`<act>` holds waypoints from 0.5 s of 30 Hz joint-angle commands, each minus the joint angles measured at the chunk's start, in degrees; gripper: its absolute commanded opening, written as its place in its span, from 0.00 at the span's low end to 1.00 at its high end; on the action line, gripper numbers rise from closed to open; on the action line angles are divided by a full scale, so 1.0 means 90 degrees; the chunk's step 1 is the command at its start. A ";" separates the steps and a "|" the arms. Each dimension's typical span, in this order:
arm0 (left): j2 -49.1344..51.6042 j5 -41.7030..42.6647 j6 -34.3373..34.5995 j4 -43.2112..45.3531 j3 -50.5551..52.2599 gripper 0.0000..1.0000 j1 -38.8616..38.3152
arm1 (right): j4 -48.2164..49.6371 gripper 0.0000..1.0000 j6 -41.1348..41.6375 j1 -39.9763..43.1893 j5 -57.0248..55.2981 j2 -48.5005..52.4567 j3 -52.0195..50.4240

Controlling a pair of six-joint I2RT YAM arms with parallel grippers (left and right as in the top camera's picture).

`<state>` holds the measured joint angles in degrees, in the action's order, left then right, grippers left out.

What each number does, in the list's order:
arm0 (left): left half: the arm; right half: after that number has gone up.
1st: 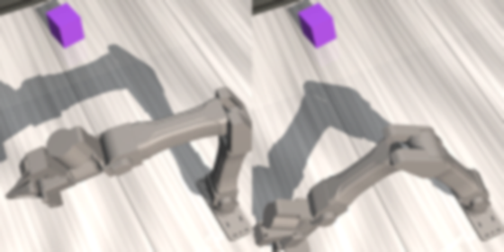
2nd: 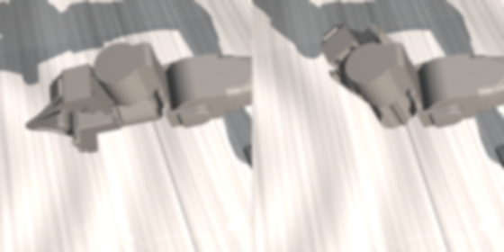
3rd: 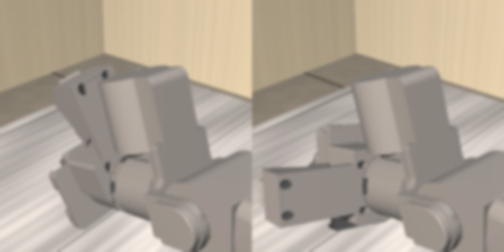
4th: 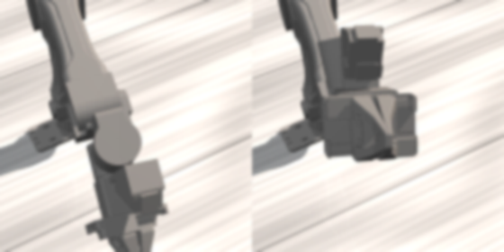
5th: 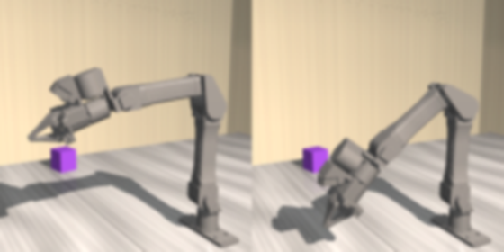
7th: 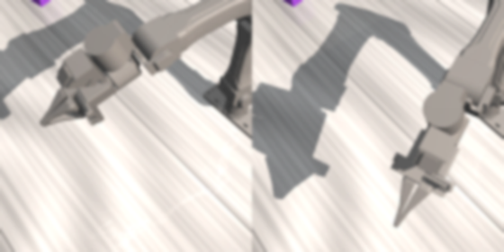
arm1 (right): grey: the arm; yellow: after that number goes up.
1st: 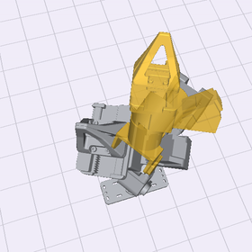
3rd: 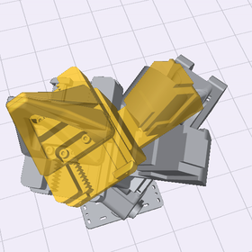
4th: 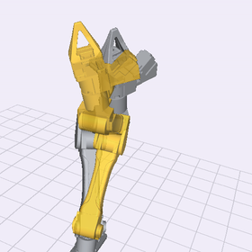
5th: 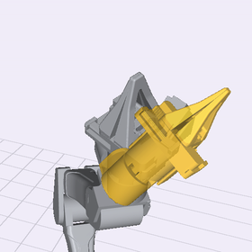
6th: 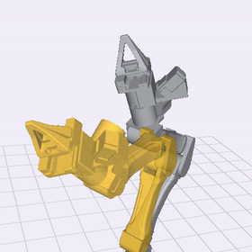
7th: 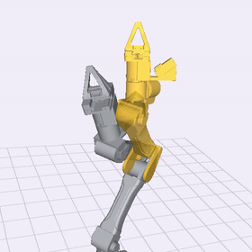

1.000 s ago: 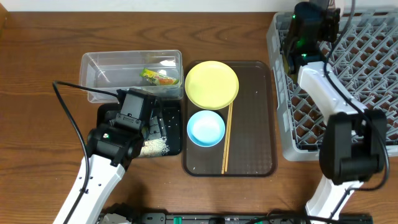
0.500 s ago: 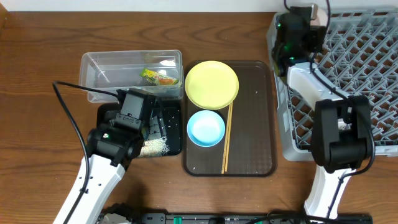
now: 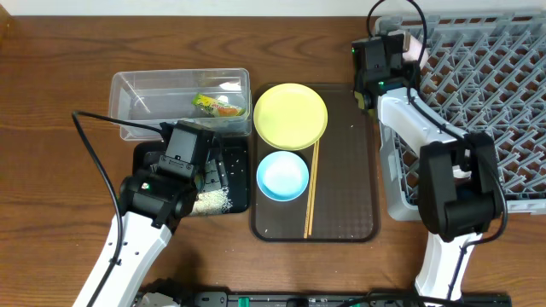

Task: Sort waste into correct bins and load items into the dishwasher rack
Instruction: 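Lift the pink bowl and set it upright in the dish rack, then reach the right gripper to the light-blue bowl and grasp it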

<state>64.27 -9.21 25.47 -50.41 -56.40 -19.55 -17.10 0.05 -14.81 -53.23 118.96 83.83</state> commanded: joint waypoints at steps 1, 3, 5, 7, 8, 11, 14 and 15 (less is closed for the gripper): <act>0.0015 -0.0053 0.0015 -0.0010 -0.0134 0.80 0.0027 | -0.0432 0.23 0.0612 -0.0024 0.1297 -0.0724 0.0007; 0.0015 -0.0056 0.0012 -0.0015 -0.0134 0.80 0.0027 | -0.0806 0.36 0.0610 -0.0024 0.2013 -0.1047 0.0007; 0.0015 -0.0056 0.0010 -0.0017 -0.0134 0.80 0.0027 | -0.1226 0.52 0.0612 -0.0046 0.2715 -0.1389 0.0007; 0.0015 -0.0061 0.0010 -0.0024 -0.0134 0.79 0.0027 | -0.1642 0.56 0.0614 -0.0100 0.3657 -0.1715 0.0007; 0.0015 -0.0092 0.0012 -0.0041 -0.0134 0.80 0.0027 | -0.1863 0.57 0.0614 -0.0141 0.4311 -0.1858 0.0007; 0.0015 -0.0493 0.0049 -0.0197 -0.0134 0.80 0.0029 | -0.2399 0.57 0.0687 -0.0296 0.6033 -0.2103 0.0007; 0.0015 -0.1095 0.0576 -0.0520 -0.0134 0.80 0.0143 | -0.2951 0.58 0.0925 -0.0542 0.7123 -0.2084 -0.0005; 0.0015 -0.1105 0.0687 -0.0588 -0.0134 0.80 0.0223 | -0.3130 0.59 0.0925 -0.0648 0.7312 -0.2045 -0.0034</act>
<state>64.29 -13.72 27.40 -54.54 -56.40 -19.03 -43.29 6.11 -18.04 -3.07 99.29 83.83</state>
